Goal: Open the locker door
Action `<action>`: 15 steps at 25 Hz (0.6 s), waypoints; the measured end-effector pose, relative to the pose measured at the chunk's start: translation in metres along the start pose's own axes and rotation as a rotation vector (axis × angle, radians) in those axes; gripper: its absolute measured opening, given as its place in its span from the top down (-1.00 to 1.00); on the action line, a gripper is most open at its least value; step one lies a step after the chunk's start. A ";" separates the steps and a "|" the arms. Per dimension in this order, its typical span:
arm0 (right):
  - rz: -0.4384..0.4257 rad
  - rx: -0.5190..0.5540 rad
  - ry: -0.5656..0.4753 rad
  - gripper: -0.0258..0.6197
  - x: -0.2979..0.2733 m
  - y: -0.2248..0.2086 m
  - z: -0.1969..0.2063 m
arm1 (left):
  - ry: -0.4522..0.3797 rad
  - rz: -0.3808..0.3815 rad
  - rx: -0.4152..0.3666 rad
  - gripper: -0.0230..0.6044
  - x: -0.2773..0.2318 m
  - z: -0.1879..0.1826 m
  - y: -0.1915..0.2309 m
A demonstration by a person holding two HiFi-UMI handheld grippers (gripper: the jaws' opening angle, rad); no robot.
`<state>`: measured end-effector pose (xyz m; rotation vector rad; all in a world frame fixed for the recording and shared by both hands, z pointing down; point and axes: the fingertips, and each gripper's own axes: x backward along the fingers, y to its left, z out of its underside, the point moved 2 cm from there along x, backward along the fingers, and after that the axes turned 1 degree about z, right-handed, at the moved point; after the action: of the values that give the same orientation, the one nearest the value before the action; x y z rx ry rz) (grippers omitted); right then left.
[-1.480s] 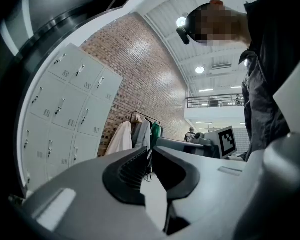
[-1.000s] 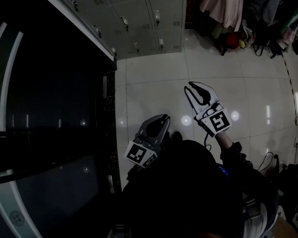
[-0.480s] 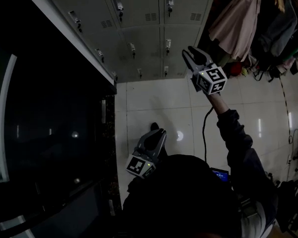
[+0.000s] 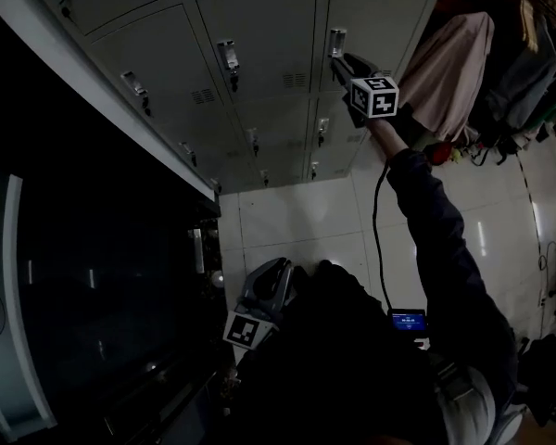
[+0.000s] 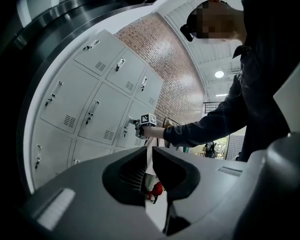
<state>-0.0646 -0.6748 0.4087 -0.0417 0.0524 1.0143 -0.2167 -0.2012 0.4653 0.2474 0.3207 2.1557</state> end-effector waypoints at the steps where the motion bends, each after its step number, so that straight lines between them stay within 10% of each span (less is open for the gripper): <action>1: 0.001 0.015 0.003 0.54 -0.013 -0.003 -0.001 | 0.002 -0.005 0.001 0.77 -0.004 -0.002 0.008; 15: -0.015 0.010 0.017 0.66 -0.062 -0.018 0.010 | 0.032 0.068 -0.010 0.78 -0.074 -0.017 0.048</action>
<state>-0.0821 -0.7367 0.4224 -0.0418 0.0729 0.9991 -0.2172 -0.2910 0.4601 0.2206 0.3240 2.2295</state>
